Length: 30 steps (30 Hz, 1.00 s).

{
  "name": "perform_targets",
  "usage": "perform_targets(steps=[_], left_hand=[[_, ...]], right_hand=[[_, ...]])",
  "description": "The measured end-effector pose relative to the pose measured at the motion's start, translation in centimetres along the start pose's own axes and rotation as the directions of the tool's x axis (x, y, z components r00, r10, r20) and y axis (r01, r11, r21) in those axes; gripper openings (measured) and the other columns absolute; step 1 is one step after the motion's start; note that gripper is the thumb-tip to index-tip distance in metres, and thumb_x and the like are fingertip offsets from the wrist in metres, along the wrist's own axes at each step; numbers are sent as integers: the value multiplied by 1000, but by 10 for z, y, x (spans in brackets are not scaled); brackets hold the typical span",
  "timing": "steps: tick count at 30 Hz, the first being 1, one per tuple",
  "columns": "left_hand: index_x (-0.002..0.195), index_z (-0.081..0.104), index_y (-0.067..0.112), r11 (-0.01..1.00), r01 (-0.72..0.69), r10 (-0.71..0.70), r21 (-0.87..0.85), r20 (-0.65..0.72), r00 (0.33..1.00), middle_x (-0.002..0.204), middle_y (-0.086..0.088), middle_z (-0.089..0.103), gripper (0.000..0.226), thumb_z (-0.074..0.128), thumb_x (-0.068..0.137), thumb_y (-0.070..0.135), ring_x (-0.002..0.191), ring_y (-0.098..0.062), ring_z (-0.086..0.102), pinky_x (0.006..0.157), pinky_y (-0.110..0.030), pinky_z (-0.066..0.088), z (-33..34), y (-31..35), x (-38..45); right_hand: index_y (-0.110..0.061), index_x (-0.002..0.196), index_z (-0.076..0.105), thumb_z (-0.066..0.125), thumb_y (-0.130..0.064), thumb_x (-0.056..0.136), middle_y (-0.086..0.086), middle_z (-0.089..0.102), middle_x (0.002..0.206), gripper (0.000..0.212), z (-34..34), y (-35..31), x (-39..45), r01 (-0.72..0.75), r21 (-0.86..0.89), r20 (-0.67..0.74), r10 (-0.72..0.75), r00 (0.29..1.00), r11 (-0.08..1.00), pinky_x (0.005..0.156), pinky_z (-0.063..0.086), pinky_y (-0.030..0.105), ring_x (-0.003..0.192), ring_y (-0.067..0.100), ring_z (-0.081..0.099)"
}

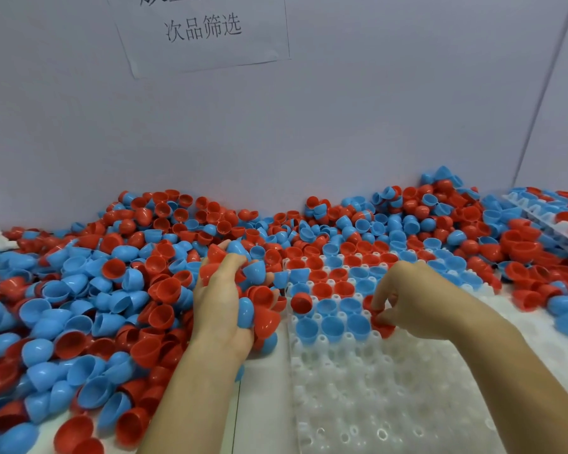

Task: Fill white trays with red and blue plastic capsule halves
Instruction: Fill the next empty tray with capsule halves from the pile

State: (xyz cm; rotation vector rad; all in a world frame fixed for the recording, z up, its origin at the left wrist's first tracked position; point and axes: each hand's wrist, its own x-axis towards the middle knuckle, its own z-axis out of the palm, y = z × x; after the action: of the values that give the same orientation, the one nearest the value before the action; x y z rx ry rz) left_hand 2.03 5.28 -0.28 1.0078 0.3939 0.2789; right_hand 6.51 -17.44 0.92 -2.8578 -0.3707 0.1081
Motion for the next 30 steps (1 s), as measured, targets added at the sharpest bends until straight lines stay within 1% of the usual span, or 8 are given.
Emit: perform_targets(steps=[3,6,8,11,17,20,25,30], left_hand=[[82,71,14,1000,7,-7,24,-16,1000,73,-10,73,19,64,92,28,55,-18,66,52,-32,56,-2,2,-1],[85,70,15,1000,9,-9,17,-22,1000,75,-10,72,15,64,92,27,56,-18,66,55,-32,55,-2,3,-1],[86,70,15,1000,11,-11,4,-20,1000,74,-10,72,14,64,91,27,56,-19,65,53,-31,55,-1,3,-1],[87,69,15,1000,17,-17,-21,-7,1000,75,-11,71,12,64,92,24,57,-20,65,54,-31,54,0,3,-2],[98,70,16,998,-15,12,-55,-55,998,81,-13,72,11,66,91,23,63,-21,68,56,-33,57,0,2,-1],[104,70,11,999,-7,4,-53,-47,999,85,-16,71,19,66,90,23,64,-23,67,58,-34,57,0,2,-1],[95,71,12,999,5,-7,-46,-51,999,77,-11,71,16,66,90,26,56,-19,65,52,-30,53,1,2,-3],[70,75,22,998,12,-16,-57,-71,997,72,-10,71,23,66,91,24,53,-20,64,48,-29,52,2,4,-5]], right_hand=[[-28,107,77,72,-21,90,-15,63,80,19,-4,-1,-2,2,7,14,-2,1000,1000,66,56,24,72,8,63],[-29,110,73,66,-25,94,-6,70,101,18,-9,-12,-3,14,24,-229,-8,973,1000,78,59,35,84,12,65],[-28,110,69,64,-29,94,-8,66,103,16,-4,-34,-4,142,93,-390,-95,916,985,85,57,37,88,9,61],[-33,125,62,64,-43,93,-14,57,112,34,16,-69,-6,286,75,-362,-241,900,955,90,52,32,102,7,55],[-28,108,72,63,-31,96,-8,57,106,15,38,-77,7,242,-148,-350,-280,894,959,68,48,24,98,12,53],[-25,92,71,63,-20,95,-10,66,87,10,33,-77,9,259,183,-416,-164,894,948,57,47,14,73,8,62],[-20,103,69,56,4,92,3,72,72,29,-1,-29,7,89,849,-313,360,879,520,43,50,15,57,10,71],[-6,115,59,52,1,98,12,64,117,20,-19,34,10,198,883,117,609,784,-425,66,59,16,96,16,70]])
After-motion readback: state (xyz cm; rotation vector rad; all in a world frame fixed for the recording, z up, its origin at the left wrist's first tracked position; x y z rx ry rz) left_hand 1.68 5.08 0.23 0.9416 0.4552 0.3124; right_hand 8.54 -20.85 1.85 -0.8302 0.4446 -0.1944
